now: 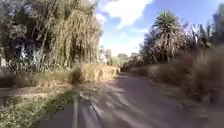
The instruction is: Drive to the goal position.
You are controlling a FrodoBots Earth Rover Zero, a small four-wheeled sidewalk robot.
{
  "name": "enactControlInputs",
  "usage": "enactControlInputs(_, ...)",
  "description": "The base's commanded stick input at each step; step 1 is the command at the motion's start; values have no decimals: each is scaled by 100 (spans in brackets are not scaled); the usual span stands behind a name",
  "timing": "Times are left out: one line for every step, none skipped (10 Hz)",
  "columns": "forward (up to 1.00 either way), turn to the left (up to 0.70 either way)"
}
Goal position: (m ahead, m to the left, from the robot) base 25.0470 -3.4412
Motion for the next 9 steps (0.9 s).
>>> enactControlInputs(70, -35)
enactControlInputs(70, -35)
enactControlInputs(70, -35)
enactControlInputs(70, -35)
enactControlInputs(70, -35)
enactControlInputs(70, -35)
enactControlInputs(70, -35)
enactControlInputs(70, -35)
enactControlInputs(70, -35)
